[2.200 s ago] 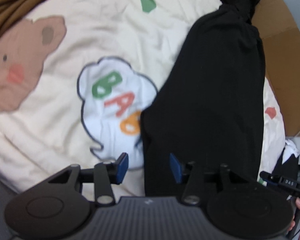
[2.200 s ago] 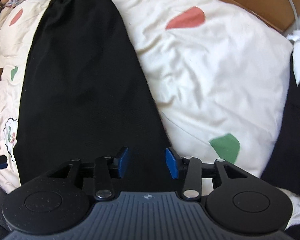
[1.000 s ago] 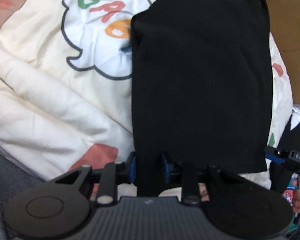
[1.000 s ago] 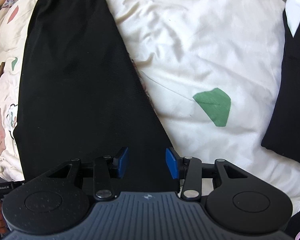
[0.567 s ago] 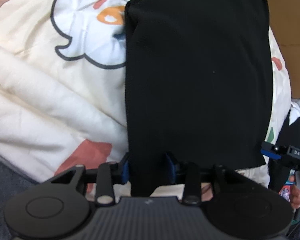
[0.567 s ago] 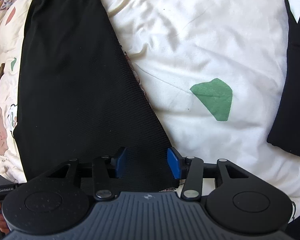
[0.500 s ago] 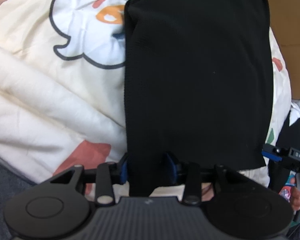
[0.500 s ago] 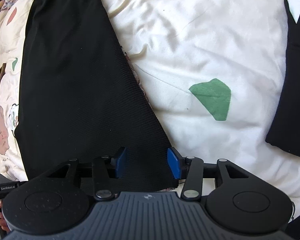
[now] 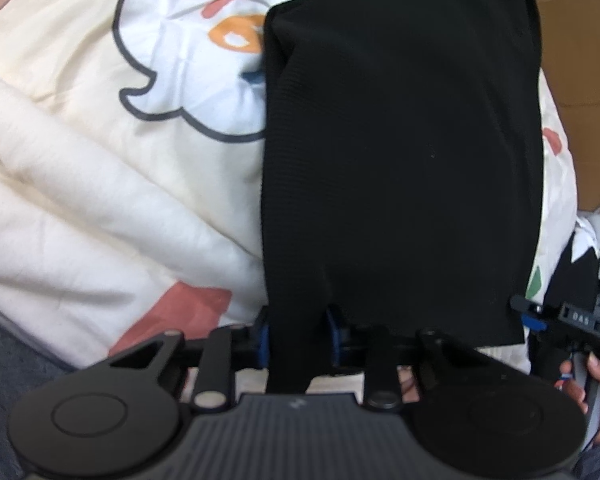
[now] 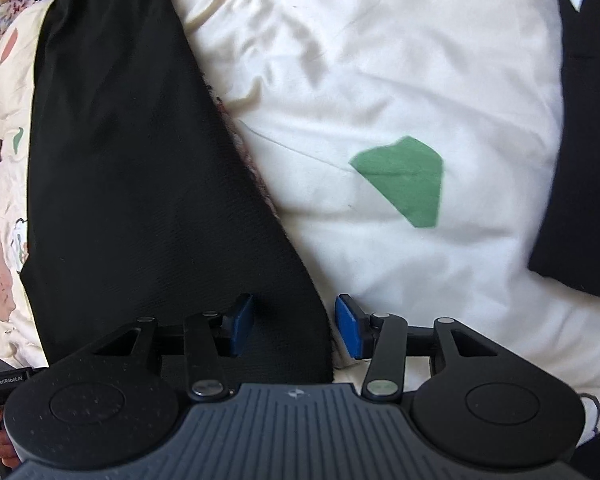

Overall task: Fold clothes
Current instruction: 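Close the left gripper on the pants hem while the right gripper closes beside it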

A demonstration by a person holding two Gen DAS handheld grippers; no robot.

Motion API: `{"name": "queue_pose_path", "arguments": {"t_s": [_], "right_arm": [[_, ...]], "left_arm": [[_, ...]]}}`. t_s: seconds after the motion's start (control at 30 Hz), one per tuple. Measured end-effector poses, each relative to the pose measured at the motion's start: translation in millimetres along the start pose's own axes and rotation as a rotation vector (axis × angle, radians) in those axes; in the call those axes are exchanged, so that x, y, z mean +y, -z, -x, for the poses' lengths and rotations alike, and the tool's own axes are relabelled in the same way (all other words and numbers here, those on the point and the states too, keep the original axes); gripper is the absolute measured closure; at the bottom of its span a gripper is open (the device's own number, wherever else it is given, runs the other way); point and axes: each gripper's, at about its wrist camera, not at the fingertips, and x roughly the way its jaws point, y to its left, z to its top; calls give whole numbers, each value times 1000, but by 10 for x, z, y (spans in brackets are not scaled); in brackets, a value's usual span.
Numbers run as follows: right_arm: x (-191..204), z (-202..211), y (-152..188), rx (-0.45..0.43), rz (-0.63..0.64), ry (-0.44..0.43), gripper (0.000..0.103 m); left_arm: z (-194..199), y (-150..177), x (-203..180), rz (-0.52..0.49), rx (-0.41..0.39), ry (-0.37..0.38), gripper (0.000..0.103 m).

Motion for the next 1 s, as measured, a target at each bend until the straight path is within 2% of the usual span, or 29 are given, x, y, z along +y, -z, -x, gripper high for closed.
{"name": "queue_pose_path", "arguments": {"t_s": [0.17,0.27,0.33,0.4,0.43,0.5,0.77,0.9,1.0], "right_arm": [[-10,-135,-65,2,-3,7,53],[-29,-189,-96,5,-1,-8,53],[-38,-199,-99,4,5,-12,56],[-54,-205,-100,3,7,-22,75],[-58,-207,-97,6,9,-26,79],[-50,-205,-91,14,21,-40,95],[123,-46,-43,-10,65,-68,97],[44,139,-64,-51,62,-116,97],[246,259,123,-84,52,-164,97]], "left_arm": [[3,-53,47,23,-5,19,76],[-25,-75,51,39,-12,24,72],[-24,-79,38,35,-24,10,75],[-10,-69,10,22,-40,-13,81],[3,-72,3,17,-44,-13,83],[50,-88,1,14,-52,1,92],[326,-147,5,10,-106,82,96],[601,-206,7,-4,-162,127,96],[786,-257,41,-16,-194,150,96]]}}
